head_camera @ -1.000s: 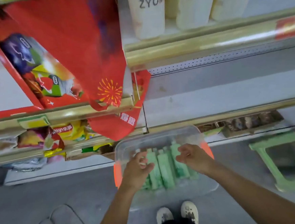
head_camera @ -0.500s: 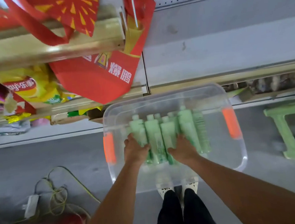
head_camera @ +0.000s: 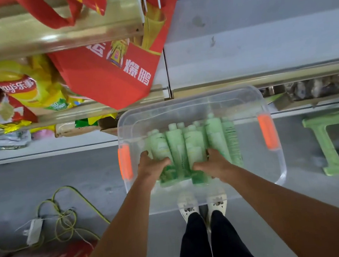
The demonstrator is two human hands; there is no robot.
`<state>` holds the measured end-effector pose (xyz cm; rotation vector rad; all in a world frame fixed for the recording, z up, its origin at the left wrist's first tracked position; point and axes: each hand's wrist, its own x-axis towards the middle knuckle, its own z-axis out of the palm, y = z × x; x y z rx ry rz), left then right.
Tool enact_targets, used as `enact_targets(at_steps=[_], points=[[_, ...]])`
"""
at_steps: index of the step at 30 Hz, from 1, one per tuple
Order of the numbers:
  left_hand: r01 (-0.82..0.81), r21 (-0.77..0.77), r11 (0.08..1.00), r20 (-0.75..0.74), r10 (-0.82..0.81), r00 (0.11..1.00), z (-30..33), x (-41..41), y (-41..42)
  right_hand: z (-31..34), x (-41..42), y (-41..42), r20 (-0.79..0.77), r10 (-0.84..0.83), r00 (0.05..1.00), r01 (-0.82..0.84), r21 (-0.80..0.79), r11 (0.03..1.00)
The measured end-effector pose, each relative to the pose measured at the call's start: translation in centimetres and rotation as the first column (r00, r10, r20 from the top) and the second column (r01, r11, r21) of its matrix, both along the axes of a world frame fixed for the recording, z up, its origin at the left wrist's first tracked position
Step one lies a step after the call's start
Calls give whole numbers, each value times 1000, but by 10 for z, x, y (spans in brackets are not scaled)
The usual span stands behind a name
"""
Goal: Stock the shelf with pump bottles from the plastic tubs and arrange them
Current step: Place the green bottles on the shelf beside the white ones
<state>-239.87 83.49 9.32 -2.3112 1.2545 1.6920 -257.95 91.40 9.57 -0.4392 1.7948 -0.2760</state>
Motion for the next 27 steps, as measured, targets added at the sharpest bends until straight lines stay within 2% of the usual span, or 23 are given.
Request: enact_targets(at_steps=[2,4,11,13,15,20,24,27], points=[[-139,74,987,-175,150,973,18,5,12,18,-5,7,120,-78,990,84,-49,995],[-165,99,981,-297,187,936,40,8,23,41,-11,12,228,-146,963,170,-90,981],[-139,64,988,-657,147,740,139,1,38,141,-28,21,534,-148,833,321,-248,914],[-113,41,993,-722,107,683,168,-8,39,172,-27,20,580,-132,804,360,-297,884],[-116,0,993,-744,77,664,199,-20,40,201,-24,18,609,-112,785,397,-358,845],[-80,-194,978,-723,-87,685,269,-43,39,267,-25,18,440,-115,891,362,-533,765],[-53,-414,909,-682,-271,680,316,-59,34,315,-40,21,311,-177,934,343,-639,688],[-83,-541,837,-646,-351,678,344,-78,27,351,-57,18,212,-215,953,301,-725,619]])
